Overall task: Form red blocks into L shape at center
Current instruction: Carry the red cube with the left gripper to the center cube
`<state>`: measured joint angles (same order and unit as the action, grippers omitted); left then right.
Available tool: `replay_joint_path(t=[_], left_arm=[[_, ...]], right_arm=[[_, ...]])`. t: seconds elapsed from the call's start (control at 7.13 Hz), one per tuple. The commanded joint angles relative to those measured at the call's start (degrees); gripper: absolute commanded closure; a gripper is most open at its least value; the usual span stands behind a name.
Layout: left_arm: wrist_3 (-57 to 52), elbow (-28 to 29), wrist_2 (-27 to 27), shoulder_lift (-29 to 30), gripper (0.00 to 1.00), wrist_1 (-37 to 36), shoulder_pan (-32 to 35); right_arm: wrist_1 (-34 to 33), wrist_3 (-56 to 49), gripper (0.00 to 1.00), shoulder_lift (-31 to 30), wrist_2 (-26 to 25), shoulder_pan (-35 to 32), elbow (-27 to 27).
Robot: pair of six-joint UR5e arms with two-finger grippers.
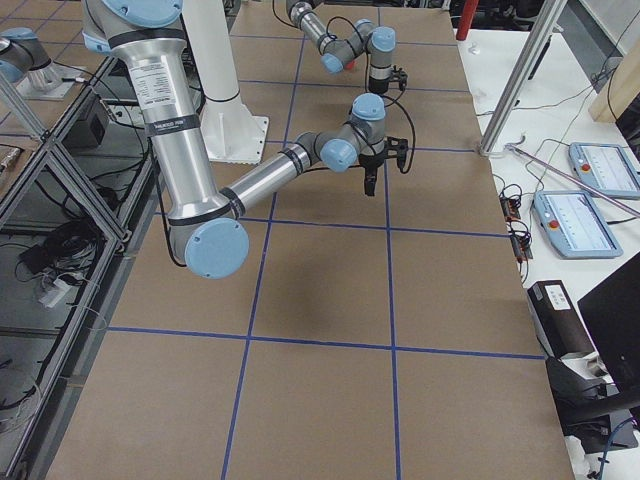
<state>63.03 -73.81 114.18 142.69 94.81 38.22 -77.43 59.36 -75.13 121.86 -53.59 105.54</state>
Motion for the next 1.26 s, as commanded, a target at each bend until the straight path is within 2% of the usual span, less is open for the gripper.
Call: replay_joint_path(t=[0.0,0.14,1.12], left_arm=[[0.2,6.0,-2.6,5.9,1.0,-0.2,-3.1],[0.3,6.4,-5.0,6.7,1.0,-0.1,-4.8],[0.3,6.0,-4.9,7.0,1.0,-0.9,-7.1]], right_arm=[[0.0,-5.7,0.0,-2.6,2.9,-4.1,0.0],[0.0,-5.7,0.0,-2.7,2.9,-4.1,0.1],[0.1,-5.6,0.0,-3.1,2.9,-4.0,0.2]])
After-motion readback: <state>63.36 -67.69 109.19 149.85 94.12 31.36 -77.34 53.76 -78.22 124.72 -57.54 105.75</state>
